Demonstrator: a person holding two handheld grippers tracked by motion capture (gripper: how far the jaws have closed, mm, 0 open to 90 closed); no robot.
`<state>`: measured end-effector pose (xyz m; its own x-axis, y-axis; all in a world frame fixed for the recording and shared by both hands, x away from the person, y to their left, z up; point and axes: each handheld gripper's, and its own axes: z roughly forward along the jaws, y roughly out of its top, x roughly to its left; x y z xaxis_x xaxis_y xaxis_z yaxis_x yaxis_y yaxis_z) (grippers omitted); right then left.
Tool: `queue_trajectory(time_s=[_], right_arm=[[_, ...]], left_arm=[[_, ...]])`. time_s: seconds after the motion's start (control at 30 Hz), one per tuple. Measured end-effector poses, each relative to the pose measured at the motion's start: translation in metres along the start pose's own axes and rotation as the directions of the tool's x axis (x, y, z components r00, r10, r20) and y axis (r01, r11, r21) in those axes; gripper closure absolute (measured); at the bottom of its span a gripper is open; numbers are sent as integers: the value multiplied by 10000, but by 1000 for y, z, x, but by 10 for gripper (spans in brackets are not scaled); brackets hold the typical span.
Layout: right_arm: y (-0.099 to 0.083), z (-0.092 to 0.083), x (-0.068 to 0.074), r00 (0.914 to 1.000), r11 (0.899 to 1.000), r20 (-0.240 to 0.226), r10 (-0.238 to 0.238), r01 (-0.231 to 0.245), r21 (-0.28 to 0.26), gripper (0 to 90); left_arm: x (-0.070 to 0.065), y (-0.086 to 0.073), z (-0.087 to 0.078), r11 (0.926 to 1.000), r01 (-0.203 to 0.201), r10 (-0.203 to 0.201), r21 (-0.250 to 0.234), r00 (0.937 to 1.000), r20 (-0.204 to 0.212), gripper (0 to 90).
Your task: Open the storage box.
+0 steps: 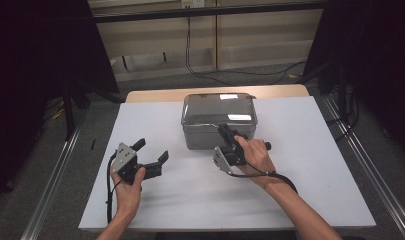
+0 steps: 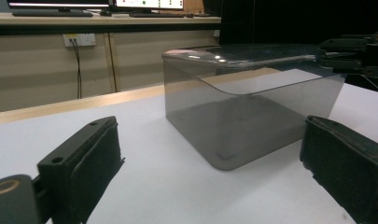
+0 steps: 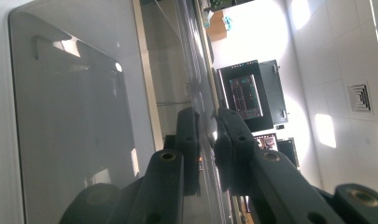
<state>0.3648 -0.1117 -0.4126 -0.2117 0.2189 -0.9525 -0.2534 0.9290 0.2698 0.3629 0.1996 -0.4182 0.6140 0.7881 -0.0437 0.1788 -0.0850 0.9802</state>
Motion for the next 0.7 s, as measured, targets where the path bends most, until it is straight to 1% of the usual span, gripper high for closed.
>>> queue_trajectory(time_s=[0.03, 0.07, 0.1, 0.13, 0.17, 0.2, 0.23, 0.3, 0.37, 0.5, 0.53, 0.6, 0.63, 0.7], right_arm=[[0, 0, -1, 10000, 10000, 0, -60, 60, -14, 794], [0, 0, -1, 10000, 10000, 6, -69, 69, -23, 794], [0, 0, -1, 10000, 10000, 2, -70, 70, -24, 794], [0, 1, -1, 10000, 10000, -4, -84, 83, -42, 794], [0, 1, -1, 10000, 10000, 0, -83, 83, -29, 794], [0, 0, -1, 10000, 10000, -15, -71, 71, -14, 794], [0, 0, -1, 10000, 10000, -12, -55, 55, 6, 794], [0, 0, -1, 10000, 10000, 10, -60, 60, -2, 794], [0, 0, -3, 10000, 10000, 16, -68, 68, -30, 794], [1, 1, -4, 10000, 10000, 39, -45, 45, -28, 794], [1, 1, -5, 9999, 9999, 21, -127, 127, -67, 794], [1, 1, -6, 9999, 9999, 32, -114, 114, -38, 794], [1, 1, -6, 9999, 9999, 44, -94, 94, -38, 793], [1, 2, -6, 10000, 10000, 42, -80, 80, -42, 792]], left_arm=[[1, 1, 3, 9998, -165, 165, 52, 9999, 26, 48], [3, 1, 6, 9995, -309, 309, 45, 9994, 139, 45], [3, 1, 9, 9996, -287, 288, -53, 9989, 381, 42], [4, 2, 12, 9994, -343, 341, 27, 9977, 583, 43], [4, 4, 15, 9984, -557, 547, 137, 9964, 649, 43], [3, 5, 18, 9979, -644, 636, 103, 9956, 681, 43], [3, 6, 21, 9982, -592, 586, 53, 9947, 846, 43], [2, 9, 27, 9982, -594, 593, -11, 9942, 895, 42], [0, 12, 32, 9983, -585, 586, -40, 9928, 1041, 37], [-1, 15, 43, 9975, -705, 710, -78, 9925, 995, 29], [0, 16, 45, 9970, -763, 771, -116, 9922, 975, 29], [2, 18, 49, 9971, -686, 713, -338, 9937, 868, 49], [2, 19, 51, 9970, -681, 710, -362, 9938, 858, 49], [3, 20, 56, 9960, -854, 872, -262, 9930, 798, 47]])
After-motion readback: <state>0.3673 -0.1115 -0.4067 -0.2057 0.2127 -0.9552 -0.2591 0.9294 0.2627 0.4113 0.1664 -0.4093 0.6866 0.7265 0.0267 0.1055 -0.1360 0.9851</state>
